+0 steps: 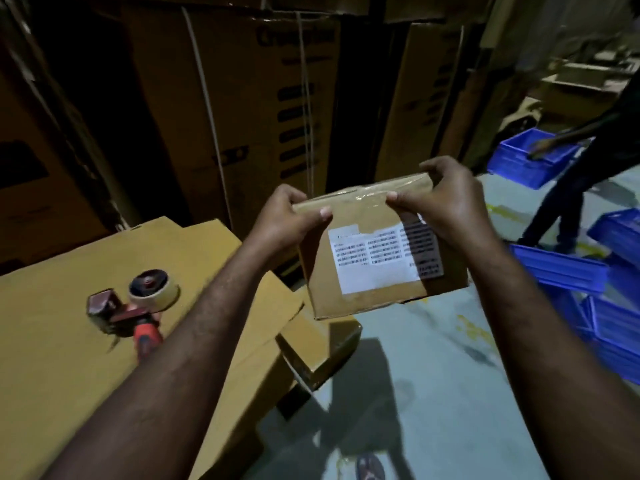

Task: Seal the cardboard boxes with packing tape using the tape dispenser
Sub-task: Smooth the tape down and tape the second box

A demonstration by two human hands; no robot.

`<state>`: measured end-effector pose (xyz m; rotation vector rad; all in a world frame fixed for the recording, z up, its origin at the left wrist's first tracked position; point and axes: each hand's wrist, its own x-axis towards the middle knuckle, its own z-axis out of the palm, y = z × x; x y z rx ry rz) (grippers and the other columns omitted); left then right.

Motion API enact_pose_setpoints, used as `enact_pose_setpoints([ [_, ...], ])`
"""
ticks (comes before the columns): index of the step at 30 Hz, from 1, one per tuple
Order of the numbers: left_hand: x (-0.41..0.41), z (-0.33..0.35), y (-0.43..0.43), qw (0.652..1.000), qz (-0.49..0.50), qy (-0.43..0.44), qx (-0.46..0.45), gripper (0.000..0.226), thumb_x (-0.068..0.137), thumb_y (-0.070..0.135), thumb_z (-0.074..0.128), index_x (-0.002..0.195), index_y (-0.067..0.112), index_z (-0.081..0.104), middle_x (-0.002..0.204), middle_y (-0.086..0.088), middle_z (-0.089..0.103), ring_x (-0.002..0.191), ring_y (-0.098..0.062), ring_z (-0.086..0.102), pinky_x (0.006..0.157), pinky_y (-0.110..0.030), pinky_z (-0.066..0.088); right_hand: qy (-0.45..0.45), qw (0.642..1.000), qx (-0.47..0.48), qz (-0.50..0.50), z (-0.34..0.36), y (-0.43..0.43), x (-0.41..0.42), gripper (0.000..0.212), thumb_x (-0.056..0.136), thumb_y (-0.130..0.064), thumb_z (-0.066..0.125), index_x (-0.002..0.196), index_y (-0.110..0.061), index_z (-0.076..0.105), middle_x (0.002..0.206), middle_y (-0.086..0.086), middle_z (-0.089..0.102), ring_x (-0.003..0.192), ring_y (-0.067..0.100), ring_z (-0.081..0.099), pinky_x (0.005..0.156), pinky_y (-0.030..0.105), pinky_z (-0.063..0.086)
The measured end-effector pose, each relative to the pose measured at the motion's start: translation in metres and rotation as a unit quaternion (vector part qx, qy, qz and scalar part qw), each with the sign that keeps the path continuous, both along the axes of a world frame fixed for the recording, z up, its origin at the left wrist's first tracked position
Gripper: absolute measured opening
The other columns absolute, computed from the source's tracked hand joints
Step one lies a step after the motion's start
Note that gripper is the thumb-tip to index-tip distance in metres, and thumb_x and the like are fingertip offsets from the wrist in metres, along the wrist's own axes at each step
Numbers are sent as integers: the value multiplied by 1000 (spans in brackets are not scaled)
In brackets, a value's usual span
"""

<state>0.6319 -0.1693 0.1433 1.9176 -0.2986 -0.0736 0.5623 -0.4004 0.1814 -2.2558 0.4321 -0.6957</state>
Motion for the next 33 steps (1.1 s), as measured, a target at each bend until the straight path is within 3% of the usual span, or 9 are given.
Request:
enact_pose_setpoints([
  [5, 28, -49, -60, 997, 16, 57, 57, 40, 88, 40, 76, 113, 20, 53, 108, 0, 60, 100, -19, 62, 87, -49, 58, 68, 997, 0, 33, -53, -68, 37, 71, 70, -44, 86, 131, -19, 57, 126, 3, 64, 106, 15, 59, 78, 24, 44],
  [9, 66, -87, -101, 986, 39, 121, 112, 43, 89, 41, 74, 123, 24, 52, 116, -1, 60, 99, -17, 62, 84, -42, 58, 134, 984, -21, 114, -107, -121, 87, 69, 81, -37, 79, 141, -17, 50, 135, 6, 59, 119, 21, 56, 85, 25, 42],
  [13, 95, -127, -140, 964, 63, 218, 138, 66, 86, 35, 79, 142, 19, 48, 126, -2, 57, 107, -21, 60, 83, -35, 53, 267, 941, -34, 208, -161, -165, 137, 82, 79, -30, 82, 148, -16, 40, 140, 10, 55, 125, 26, 54, 96, 32, 47],
  [16, 112, -161, -158, 945, 74, 258, 187, 89, 73, 35, 90, 146, 13, 45, 133, -9, 60, 116, -28, 60, 99, -42, 52, 318, 916, -49, 237, -198, -184, 169, 81, 73, -35, 86, 141, -14, 49, 131, 10, 61, 116, 26, 58, 91, 32, 49],
  [18, 118, -187, -166, 933, 102, 270, 218, 95, 69, 38, 92, 147, 10, 46, 136, -10, 61, 118, -29, 60, 101, -44, 52, 341, 905, -56, 247, -226, -191, 186, 80, 68, -38, 88, 137, -14, 54, 126, 10, 64, 113, 26, 60, 88, 32, 49],
  [22, 119, -244, -185, 920, 154, 253, 256, 82, 76, 35, 88, 145, 10, 51, 137, -10, 61, 118, -24, 58, 99, -33, 49, 372, 895, -52, 240, -290, -196, 209, 80, 61, -42, 90, 130, -19, 58, 117, 10, 67, 106, 26, 63, 84, 34, 53],
  [25, 119, -298, -194, 915, 192, 205, 291, 73, 80, 34, 84, 142, 14, 52, 138, -10, 56, 124, -30, 54, 93, -34, 47, 373, 895, -58, 237, -343, -193, 223, 75, 62, -40, 90, 127, -18, 58, 117, 10, 68, 108, 28, 62, 78, 30, 46],
  [30, 149, -410, -189, 902, 250, 145, 321, 74, 79, 33, 84, 144, 18, 52, 144, -9, 51, 119, -30, 57, 91, -40, 55, 333, 908, -51, 250, -449, -180, 269, 63, 65, -29, 89, 118, -11, 60, 121, 12, 64, 112, 31, 60, 88, 35, 48],
  [33, 165, -479, -183, 897, 270, 114, 331, 61, 84, 28, 79, 140, 18, 58, 147, -12, 52, 118, -34, 61, 89, -43, 55, 313, 910, -41, 270, -516, -178, 300, 53, 71, -21, 84, 118, -10, 62, 119, 14, 65, 108, 32, 61, 86, 34, 47],
])
